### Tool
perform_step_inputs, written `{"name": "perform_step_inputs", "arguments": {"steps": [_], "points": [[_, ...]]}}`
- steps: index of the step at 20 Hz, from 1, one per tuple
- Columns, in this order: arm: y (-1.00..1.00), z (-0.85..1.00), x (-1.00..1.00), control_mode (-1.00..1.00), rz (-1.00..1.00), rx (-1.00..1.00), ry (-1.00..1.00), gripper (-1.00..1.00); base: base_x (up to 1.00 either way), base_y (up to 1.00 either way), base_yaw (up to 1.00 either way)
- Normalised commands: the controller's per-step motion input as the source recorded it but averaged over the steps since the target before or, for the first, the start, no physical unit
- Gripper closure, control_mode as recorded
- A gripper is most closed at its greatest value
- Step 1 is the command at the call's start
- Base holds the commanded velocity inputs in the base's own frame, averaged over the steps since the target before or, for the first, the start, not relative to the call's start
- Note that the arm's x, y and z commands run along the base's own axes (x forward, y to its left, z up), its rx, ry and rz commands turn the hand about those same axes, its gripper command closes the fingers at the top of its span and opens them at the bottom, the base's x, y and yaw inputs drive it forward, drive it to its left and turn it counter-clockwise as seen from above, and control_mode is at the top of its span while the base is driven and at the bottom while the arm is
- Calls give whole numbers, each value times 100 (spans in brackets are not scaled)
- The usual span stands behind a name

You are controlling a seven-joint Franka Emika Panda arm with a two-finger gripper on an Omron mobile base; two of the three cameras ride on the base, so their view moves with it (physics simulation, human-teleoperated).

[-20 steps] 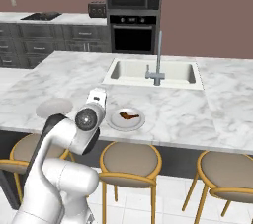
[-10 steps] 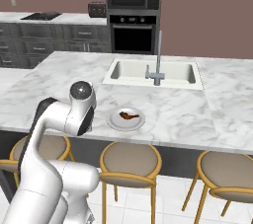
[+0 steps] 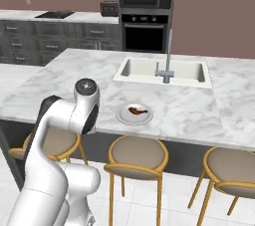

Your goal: Take the chicken drumsticks from the pan and place one on each plate on the dining counter.

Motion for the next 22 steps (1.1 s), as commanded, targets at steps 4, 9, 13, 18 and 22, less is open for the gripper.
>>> {"name": "perform_step_inputs", "arguments": {"steps": [4,9,13,18,22], "points": [[0,0,0,100,0,0,0,-100,-47,7,20],[0,0,0,100,0,0,0,-100,-33,56,14],[0,0,0,100,0,0,0,-100,-10,100,1],[0,0,0,100,0,0,0,-100,-8,100,0],[0,0,0,100,0,0,0,-100,-6,100,-1]]}}
